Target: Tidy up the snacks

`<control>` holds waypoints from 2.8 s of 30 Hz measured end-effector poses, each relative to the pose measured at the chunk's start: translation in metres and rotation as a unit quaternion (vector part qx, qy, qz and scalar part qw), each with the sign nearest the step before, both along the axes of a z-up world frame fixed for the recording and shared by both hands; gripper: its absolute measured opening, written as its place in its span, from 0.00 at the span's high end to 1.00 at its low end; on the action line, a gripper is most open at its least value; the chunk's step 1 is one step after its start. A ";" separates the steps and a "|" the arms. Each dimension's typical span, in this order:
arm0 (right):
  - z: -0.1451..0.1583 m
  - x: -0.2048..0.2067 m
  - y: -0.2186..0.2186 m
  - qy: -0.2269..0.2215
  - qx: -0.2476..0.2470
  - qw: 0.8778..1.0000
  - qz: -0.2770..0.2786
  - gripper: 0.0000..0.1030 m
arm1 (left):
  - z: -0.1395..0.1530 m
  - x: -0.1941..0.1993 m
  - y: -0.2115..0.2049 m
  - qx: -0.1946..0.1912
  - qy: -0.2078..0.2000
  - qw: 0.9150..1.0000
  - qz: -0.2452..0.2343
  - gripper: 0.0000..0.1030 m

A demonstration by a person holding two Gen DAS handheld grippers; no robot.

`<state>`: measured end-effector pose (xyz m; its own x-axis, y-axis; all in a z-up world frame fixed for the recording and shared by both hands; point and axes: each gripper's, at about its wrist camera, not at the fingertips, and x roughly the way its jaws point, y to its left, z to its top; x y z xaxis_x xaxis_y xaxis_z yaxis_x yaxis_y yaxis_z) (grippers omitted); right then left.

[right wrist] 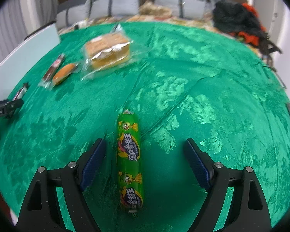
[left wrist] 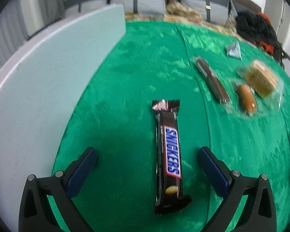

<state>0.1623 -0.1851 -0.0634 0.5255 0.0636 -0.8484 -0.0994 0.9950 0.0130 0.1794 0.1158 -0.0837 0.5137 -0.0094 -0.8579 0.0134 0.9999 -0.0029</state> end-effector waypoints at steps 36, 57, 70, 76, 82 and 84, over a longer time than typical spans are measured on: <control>0.204 0.096 0.344 0.066 0.285 0.930 0.221 0.37 | 0.169 -0.057 0.249 -0.028 -0.073 0.985 0.154 0.25; 0.005 -0.016 -0.025 -0.025 -0.055 0.994 -0.088 0.31 | 0.051 -0.053 -0.045 -0.085 -0.009 0.994 -0.074 0.02; -0.004 0.014 -0.052 -0.039 -0.022 0.988 -0.146 0.19 | 0.003 0.044 -0.038 -0.003 -0.004 1.000 0.004 0.00; -0.003 0.012 -0.051 -0.039 -0.022 0.988 -0.147 0.17 | -0.003 0.040 -0.031 -0.003 -0.041 0.999 0.017 0.00; -0.003 0.012 -0.051 -0.039 -0.022 0.988 -0.147 0.17 | -0.003 0.040 -0.032 -0.003 -0.041 0.999 0.017 0.00; -0.003 0.012 -0.051 -0.038 -0.022 0.988 -0.147 0.17 | -0.004 0.040 -0.032 -0.003 -0.041 0.999 0.017 0.00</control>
